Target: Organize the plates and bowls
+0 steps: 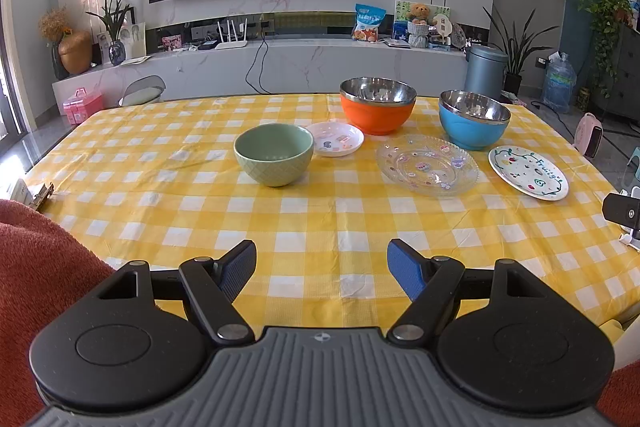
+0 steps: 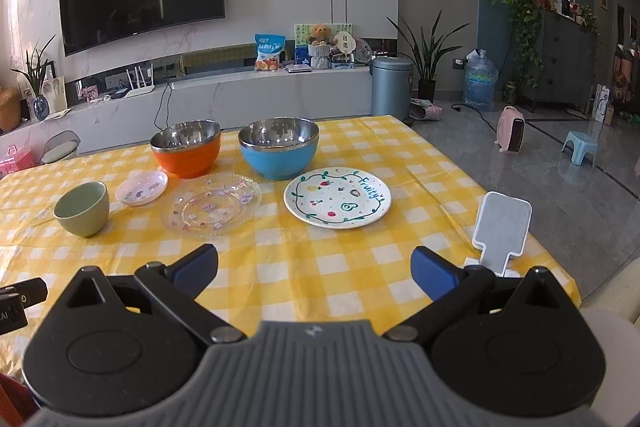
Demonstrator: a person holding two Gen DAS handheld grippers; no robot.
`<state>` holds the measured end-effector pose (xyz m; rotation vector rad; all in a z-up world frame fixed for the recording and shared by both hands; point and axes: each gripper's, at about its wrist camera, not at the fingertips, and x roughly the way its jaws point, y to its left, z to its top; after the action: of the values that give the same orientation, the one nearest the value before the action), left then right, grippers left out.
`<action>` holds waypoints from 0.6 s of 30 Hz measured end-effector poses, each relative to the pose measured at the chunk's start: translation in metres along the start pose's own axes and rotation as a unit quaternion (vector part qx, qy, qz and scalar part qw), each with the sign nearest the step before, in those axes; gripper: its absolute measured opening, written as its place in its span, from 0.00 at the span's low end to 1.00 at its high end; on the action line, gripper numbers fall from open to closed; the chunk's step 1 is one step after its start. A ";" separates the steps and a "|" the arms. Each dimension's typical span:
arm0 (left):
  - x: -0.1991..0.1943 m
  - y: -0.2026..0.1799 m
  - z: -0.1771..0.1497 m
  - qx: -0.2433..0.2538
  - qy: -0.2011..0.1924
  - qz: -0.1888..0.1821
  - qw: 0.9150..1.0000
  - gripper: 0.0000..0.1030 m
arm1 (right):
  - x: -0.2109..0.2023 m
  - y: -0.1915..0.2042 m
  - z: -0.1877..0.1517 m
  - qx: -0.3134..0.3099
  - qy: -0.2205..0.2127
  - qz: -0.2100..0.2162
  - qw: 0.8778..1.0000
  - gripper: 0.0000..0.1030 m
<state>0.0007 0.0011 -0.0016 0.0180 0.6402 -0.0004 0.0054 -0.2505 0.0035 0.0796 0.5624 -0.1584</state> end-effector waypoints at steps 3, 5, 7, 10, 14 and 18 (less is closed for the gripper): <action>0.000 0.000 -0.001 -0.001 0.001 0.000 1.000 0.85 | 0.000 0.000 0.000 0.000 0.001 0.000 1.000 0.98; 0.000 -0.001 -0.001 -0.001 0.001 -0.001 1.000 0.85 | 0.000 0.000 0.000 -0.001 0.001 0.000 1.000 0.98; 0.000 -0.001 -0.001 -0.001 0.001 -0.001 1.000 0.85 | 0.000 0.000 0.000 -0.001 0.001 0.000 1.000 0.98; 0.000 -0.001 -0.001 -0.001 0.001 -0.001 1.000 0.85 | 0.000 0.000 0.000 -0.001 0.001 -0.001 1.000 0.98; 0.001 -0.001 -0.001 -0.001 0.002 -0.001 1.000 0.85 | 0.000 0.000 0.000 -0.001 0.001 -0.001 1.000 0.98; 0.001 0.000 -0.001 -0.002 0.002 -0.001 1.000 0.85 | 0.000 0.000 0.000 -0.002 0.001 -0.001 1.000 0.98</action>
<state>0.0008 0.0007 -0.0027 0.0147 0.6433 -0.0006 0.0058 -0.2501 0.0031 0.0757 0.5647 -0.1587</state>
